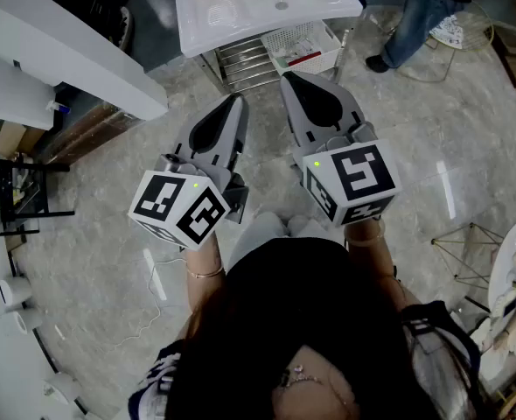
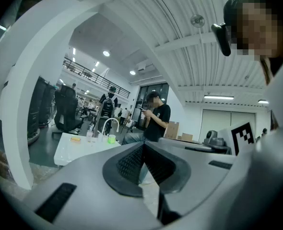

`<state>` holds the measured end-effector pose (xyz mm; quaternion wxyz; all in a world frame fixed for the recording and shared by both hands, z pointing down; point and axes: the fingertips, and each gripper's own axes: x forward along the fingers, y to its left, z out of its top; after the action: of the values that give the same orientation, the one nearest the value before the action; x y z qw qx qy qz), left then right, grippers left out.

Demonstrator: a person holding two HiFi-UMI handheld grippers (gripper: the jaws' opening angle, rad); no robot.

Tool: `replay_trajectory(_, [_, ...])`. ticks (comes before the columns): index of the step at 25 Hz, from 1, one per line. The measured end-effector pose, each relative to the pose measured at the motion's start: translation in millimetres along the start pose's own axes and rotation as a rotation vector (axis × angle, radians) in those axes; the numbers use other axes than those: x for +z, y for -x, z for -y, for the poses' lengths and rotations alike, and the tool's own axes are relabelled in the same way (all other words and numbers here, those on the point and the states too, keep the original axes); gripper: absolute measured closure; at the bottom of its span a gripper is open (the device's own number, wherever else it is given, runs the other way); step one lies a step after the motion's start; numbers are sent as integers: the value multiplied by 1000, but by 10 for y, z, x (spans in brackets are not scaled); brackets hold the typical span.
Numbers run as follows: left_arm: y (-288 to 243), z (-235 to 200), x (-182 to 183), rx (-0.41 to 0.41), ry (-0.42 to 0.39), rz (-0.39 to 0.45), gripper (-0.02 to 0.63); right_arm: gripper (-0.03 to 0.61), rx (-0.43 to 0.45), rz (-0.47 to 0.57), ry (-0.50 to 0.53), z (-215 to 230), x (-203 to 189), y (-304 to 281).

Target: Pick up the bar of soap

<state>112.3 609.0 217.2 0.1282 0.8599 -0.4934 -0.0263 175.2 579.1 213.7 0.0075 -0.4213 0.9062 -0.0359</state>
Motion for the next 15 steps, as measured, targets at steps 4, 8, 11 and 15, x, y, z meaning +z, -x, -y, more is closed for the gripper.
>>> replay_trajectory(4, [-78,-17,-35,16,-3,-6,606,571,15,20,-24,76,-14,-12])
replay_trajectory(8, [-159,-81,-52,32,-6,-8,606,571,37,33,-31,99,-61,-71])
replay_trajectory(11, [-235,-180,-25,31,-14,-7,606,571,42,33,-37,130,-82,-193])
replay_trajectory(15, [-434,-406,56,23,-21,-2,606,571,37,19,-36,208,-100,-442])
